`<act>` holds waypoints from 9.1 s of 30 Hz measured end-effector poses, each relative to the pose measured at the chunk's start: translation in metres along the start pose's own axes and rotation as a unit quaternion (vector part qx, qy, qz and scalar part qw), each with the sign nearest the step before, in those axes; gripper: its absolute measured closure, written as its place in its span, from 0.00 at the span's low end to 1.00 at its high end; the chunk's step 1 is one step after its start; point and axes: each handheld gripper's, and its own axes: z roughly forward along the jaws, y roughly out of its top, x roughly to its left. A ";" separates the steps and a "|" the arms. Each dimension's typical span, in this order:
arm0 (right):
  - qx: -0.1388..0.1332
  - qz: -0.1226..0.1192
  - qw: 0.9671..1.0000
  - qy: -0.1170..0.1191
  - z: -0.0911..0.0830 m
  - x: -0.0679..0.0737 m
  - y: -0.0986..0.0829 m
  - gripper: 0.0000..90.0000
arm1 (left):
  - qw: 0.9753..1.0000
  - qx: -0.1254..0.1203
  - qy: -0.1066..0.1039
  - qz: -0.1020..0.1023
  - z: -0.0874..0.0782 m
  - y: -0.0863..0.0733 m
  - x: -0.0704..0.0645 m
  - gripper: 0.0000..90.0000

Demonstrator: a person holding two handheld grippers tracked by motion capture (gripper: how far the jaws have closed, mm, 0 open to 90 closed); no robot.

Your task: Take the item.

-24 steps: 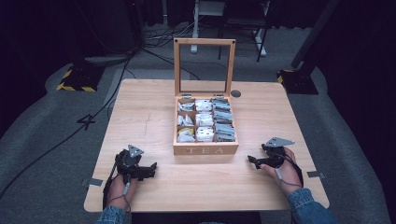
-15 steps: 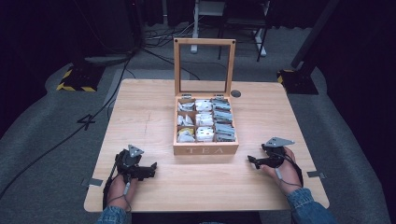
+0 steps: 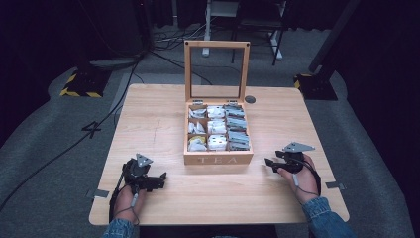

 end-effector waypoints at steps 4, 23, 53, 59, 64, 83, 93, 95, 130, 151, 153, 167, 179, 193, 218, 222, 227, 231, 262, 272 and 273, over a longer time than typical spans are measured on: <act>-0.030 0.022 0.999 0.010 -0.010 -0.001 0.008 0.45 | 1.000 -0.001 0.000 0.000 0.000 0.000 0.000 0.00; -0.059 0.039 0.997 0.032 -0.023 0.006 0.050 0.48 | 1.000 0.000 0.001 0.002 0.001 0.001 0.001 0.00; -0.096 0.014 0.989 0.115 -0.016 0.046 0.107 0.48 | 1.000 0.000 0.006 -0.007 -0.001 -0.001 0.000 0.00; -0.091 0.003 0.986 0.138 -0.008 0.062 0.119 0.50 | 1.000 -0.001 0.006 -0.006 -0.001 -0.001 0.000 0.00; -0.080 -0.013 0.984 0.157 0.002 0.080 0.125 0.52 | 1.000 -0.001 0.006 -0.006 -0.001 -0.001 0.000 0.00; -0.045 -0.039 0.981 0.185 0.026 0.108 0.136 0.63 | 1.000 -0.001 0.005 -0.005 0.001 0.001 0.000 0.00; 0.025 -0.063 0.981 0.181 0.052 0.122 0.137 0.73 | 1.000 -0.001 0.005 -0.004 0.001 0.001 0.001 0.00; 0.030 -0.062 0.982 0.178 0.054 0.122 0.137 0.73 | 1.000 -0.001 0.005 -0.004 0.001 0.001 0.001 0.00; 0.069 -0.081 0.983 0.148 0.058 0.124 0.143 1.00 | 1.000 -0.001 0.005 -0.004 0.001 0.001 0.001 0.00; -0.027 -0.072 0.987 0.143 0.019 0.116 0.156 1.00 | 1.000 -0.001 0.004 -0.004 0.001 0.001 0.000 0.00; -0.036 -0.071 0.986 0.145 0.015 0.116 0.156 1.00 | 1.000 -0.001 0.004 -0.004 0.001 0.001 0.000 0.00; -0.107 -0.051 0.982 0.149 -0.015 0.106 0.149 1.00 | 1.000 -0.001 0.004 -0.004 0.001 0.001 0.000 0.00; -0.146 -0.032 0.977 0.153 -0.044 0.093 0.135 1.00 | 1.000 -0.002 0.004 -0.004 0.001 0.001 0.000 0.00; -0.154 -0.009 0.980 0.123 -0.065 0.068 0.121 1.00 | 1.000 -0.001 0.004 -0.004 0.001 0.002 0.001 0.00; -0.138 0.050 0.989 0.022 -0.086 0.002 0.080 1.00 | 1.000 -0.001 0.005 -0.004 0.002 0.003 0.001 0.00; -0.130 0.061 0.990 0.015 -0.084 -0.006 0.073 1.00 | 1.000 -0.001 0.005 -0.004 0.002 0.003 0.001 0.00; -0.119 0.076 0.990 0.007 -0.076 -0.016 0.066 1.00 | 1.000 -0.001 0.005 -0.004 0.002 0.003 0.001 0.00; -0.108 0.083 0.991 0.002 -0.069 -0.021 0.061 1.00 | 1.000 -0.001 0.005 -0.004 0.002 0.003 0.001 0.00; -0.022 0.118 0.993 0.001 -0.024 -0.035 0.032 1.00 | 1.000 0.000 0.005 -0.004 0.002 0.003 0.001 0.00; -0.011 0.130 0.991 -0.005 -0.020 -0.041 0.027 1.00 | 1.000 -0.001 0.005 -0.004 0.002 0.003 0.001 0.00; -0.010 0.130 0.991 -0.005 -0.020 -0.041 0.027 1.00 | 1.000 -0.001 0.005 -0.004 0.002 0.003 0.001 0.00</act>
